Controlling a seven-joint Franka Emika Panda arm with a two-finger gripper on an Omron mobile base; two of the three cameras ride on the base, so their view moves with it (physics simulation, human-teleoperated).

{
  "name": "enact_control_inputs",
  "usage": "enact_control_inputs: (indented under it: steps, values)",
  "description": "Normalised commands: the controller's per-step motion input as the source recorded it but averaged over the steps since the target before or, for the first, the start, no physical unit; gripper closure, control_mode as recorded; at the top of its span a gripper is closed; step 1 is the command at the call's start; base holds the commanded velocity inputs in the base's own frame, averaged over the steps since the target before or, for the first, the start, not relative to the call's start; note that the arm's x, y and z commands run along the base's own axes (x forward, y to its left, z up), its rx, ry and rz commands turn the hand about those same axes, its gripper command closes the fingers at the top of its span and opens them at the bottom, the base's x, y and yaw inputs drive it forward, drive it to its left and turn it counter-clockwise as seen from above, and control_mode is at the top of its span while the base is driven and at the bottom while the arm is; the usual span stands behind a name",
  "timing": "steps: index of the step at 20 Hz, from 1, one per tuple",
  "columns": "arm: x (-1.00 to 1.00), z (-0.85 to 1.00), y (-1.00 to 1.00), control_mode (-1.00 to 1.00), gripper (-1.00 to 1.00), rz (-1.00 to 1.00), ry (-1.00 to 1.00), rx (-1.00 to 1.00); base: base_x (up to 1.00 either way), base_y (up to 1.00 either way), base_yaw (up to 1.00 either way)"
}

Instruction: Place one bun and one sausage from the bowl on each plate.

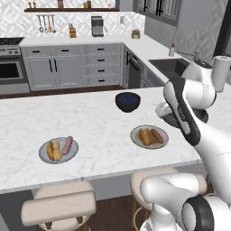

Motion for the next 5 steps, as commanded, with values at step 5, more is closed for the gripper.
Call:
enact_control_inputs:
  steps: [5]
  values:
    - [-0.57,0.35,0.55,-1.0,-1.0,0.0,-0.27,0.01,0.0,0.0,0.0]
